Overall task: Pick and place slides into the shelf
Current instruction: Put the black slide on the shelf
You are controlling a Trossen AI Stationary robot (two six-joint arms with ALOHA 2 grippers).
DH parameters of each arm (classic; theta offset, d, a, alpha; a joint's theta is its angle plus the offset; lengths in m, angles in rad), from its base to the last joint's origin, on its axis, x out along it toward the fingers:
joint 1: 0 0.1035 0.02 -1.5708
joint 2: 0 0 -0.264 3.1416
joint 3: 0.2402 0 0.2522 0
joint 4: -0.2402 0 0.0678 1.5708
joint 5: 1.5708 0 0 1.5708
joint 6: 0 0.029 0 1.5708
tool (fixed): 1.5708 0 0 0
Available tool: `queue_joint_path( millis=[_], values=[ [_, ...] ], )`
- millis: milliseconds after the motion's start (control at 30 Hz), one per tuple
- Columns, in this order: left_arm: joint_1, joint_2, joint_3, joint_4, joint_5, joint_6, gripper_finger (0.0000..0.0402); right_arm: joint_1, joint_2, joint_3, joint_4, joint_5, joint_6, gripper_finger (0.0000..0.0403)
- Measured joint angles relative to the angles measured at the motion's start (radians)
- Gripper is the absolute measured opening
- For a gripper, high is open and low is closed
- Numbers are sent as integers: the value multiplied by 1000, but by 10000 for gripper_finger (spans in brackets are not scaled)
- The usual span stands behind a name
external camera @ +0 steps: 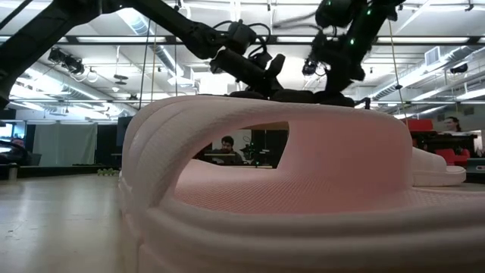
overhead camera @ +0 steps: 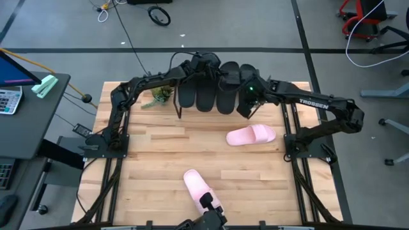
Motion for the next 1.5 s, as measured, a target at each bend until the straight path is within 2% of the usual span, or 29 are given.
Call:
queue_joint_path(
  millis=[200, 433, 567, 700, 800, 967, 1100, 1333, 1500],
  values=[
    [1, 0, 0, -2, -1, 0, 0, 49, -95, 0, 29, 17, -10, 1],
    [-8, 0, -1, 11, -6, -4, 0, -6, -156, 3, 338, 21, -118, 0],
    [-21, 1, -1, 12, -15, 1, 0, -75, -101, 5, 383, -51, -124, 0],
    [-21, 1, -1, 12, -13, 1, 0, -148, 1, 5, 381, -77, -120, 0],
    [-21, 1, -1, 12, -13, -5, 0, -201, 75, 5, 386, -140, -105, 0],
    [-14, 2, -1, 17, -9, -23, 0, -257, 191, 13, 410, -179, -98, 0],
    [-14, 2, -1, 16, -6, -2, 0, -283, 256, 17, 421, -259, -98, 0],
    [-11, 2, -1, 6, 2, 3, 0, -271, 221, 8, 407, -239, -101, 0],
    [-14, -9, -1, 17, 7, -12, 0, -262, 196, 11, 329, -208, -102, 0]
  ],
)
